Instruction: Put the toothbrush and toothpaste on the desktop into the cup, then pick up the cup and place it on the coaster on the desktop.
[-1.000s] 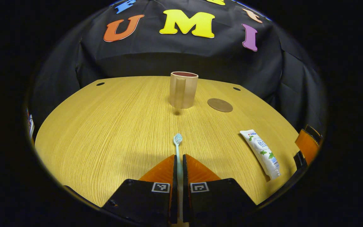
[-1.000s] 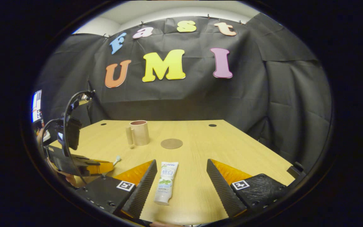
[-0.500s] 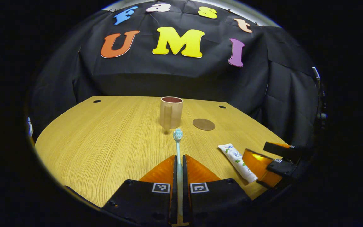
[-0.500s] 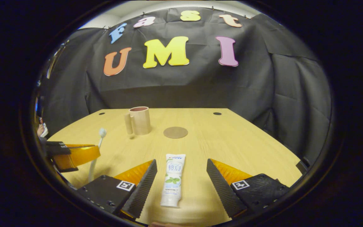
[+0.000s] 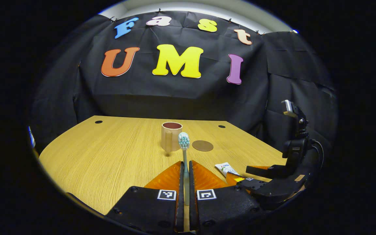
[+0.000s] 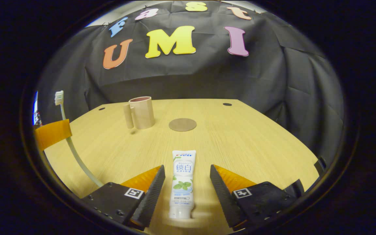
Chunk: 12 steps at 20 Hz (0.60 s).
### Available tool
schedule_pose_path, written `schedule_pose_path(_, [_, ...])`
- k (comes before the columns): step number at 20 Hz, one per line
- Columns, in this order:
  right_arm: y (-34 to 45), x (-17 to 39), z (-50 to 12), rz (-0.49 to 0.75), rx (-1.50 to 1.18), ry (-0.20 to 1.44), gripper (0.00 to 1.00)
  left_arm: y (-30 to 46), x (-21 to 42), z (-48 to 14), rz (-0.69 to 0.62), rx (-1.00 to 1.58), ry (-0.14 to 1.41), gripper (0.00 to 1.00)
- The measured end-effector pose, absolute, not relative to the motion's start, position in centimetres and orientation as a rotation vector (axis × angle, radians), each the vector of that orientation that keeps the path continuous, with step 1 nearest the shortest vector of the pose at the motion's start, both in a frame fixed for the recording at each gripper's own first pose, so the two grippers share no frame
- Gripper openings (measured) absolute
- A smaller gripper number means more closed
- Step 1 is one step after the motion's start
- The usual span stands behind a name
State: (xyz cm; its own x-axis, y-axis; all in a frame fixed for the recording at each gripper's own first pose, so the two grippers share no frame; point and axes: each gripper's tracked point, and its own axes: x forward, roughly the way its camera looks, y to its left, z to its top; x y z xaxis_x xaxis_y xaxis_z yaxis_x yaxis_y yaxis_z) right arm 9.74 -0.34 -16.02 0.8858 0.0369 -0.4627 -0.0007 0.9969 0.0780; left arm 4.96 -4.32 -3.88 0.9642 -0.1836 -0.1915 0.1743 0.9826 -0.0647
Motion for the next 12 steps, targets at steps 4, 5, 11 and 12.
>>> schedule_pose_path(4, [0.0,9.3,-17.1,0.026,0.091,0.551,0.63,-4.4,4.8,-3.3,-0.192,-0.044,0.184,0.09])
schedule_pose_path(5, [0.2,9.3,-17.4,0.033,0.097,0.564,0.63,-4.4,4.8,-3.1,-0.193,-0.043,0.18,0.09])
schedule_pose_path(11, [0.6,9.0,-17.9,0.047,0.122,0.615,0.37,-4.0,5.5,-2.4,-0.194,-0.047,0.175,0.09])
schedule_pose_path(12, [0.6,9.0,-17.7,0.052,0.127,0.614,0.34,-3.9,5.6,-2.4,-0.192,-0.047,0.176,0.09])
